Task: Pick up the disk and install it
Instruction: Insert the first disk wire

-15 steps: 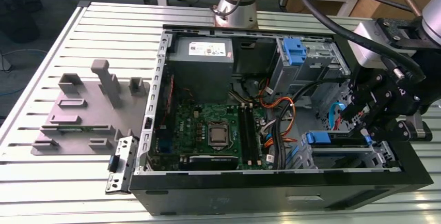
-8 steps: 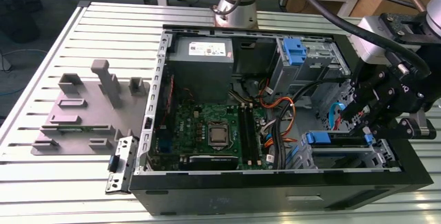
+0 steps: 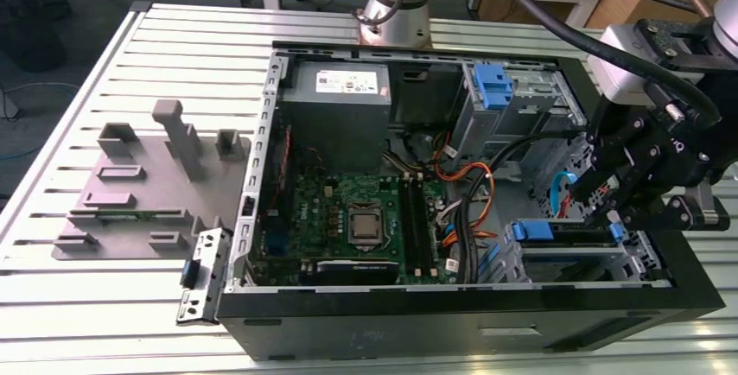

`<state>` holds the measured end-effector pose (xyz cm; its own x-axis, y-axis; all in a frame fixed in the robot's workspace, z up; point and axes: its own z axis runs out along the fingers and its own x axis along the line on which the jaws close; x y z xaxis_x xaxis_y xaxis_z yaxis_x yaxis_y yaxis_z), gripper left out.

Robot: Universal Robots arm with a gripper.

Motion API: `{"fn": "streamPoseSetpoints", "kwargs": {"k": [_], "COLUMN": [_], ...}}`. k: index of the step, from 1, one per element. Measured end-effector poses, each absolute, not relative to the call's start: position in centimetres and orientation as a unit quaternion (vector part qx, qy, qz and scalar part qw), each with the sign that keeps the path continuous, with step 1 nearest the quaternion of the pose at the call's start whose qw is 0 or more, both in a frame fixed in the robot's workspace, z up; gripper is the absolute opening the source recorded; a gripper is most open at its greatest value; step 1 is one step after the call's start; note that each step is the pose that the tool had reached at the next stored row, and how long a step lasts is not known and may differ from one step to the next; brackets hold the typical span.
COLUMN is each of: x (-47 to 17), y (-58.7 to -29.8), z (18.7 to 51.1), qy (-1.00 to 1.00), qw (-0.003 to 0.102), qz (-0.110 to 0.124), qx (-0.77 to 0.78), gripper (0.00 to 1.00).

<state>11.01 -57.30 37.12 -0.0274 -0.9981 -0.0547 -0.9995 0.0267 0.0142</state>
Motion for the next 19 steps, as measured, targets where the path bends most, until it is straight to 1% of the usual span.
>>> {"fn": "streamPoseSetpoints", "kwargs": {"k": [11,19], "x": [11.01,11.01], "y": [-57.11,-56.36], "z": [37.12,37.11], "qy": [0.716,0.716], "qw": [0.015,0.015], "qz": [0.024,0.024], "qx": [-0.697,-0.697], "gripper": [0.42,0.42]}}
